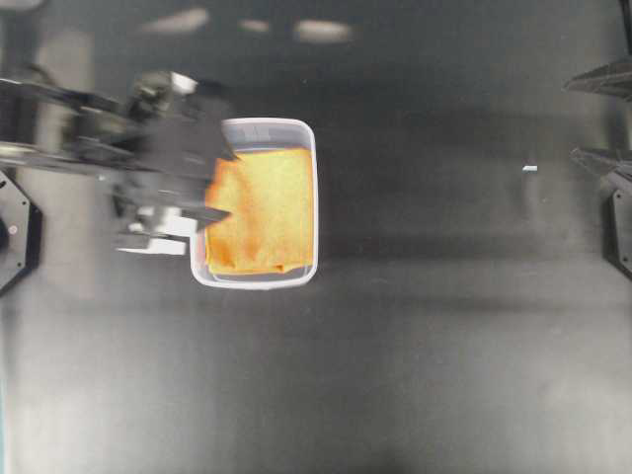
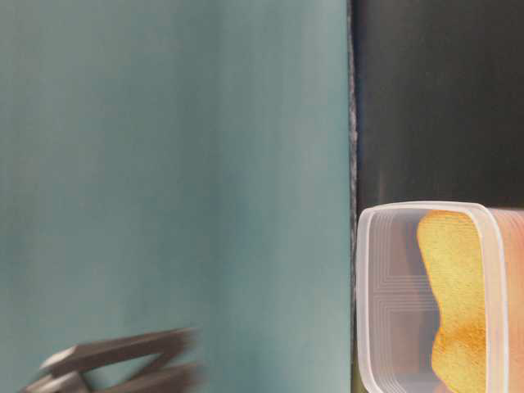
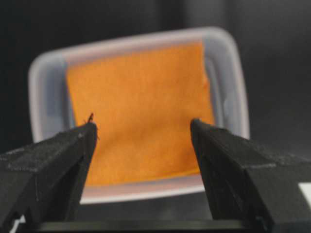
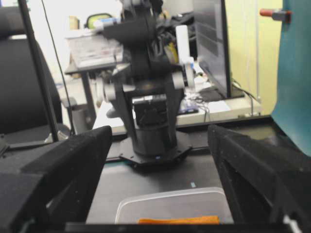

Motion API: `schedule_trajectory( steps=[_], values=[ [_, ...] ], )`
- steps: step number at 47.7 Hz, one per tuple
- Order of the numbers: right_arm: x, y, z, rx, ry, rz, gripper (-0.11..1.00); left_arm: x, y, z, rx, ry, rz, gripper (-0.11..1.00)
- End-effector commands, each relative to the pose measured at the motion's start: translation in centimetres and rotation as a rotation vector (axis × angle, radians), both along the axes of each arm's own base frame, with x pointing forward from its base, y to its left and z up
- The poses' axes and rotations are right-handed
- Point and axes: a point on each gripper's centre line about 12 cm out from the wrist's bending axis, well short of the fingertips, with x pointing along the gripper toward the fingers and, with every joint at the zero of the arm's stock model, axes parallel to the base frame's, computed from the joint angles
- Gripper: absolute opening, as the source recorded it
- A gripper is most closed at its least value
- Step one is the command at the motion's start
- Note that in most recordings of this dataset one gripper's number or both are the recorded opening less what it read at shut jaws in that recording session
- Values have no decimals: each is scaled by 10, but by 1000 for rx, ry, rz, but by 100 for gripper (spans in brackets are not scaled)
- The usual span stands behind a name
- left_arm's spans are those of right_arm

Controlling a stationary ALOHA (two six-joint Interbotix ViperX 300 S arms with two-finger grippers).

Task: Place the orange towel into the container with the left arm.
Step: 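Lower the towel into the container with the left gripper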

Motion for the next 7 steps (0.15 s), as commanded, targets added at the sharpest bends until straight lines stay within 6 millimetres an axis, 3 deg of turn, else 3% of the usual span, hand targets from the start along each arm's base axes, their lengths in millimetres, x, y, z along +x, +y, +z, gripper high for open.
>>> schedule_trajectory(
  steps=[1,7],
  values=[
    [1,0,3,1,-8,-1,77,-23,-3,48,-6,-171,-5,75],
    [1,0,3,1,-8,-1,77,-55,-8,63,-21,-315,-19,75]
  ],
)
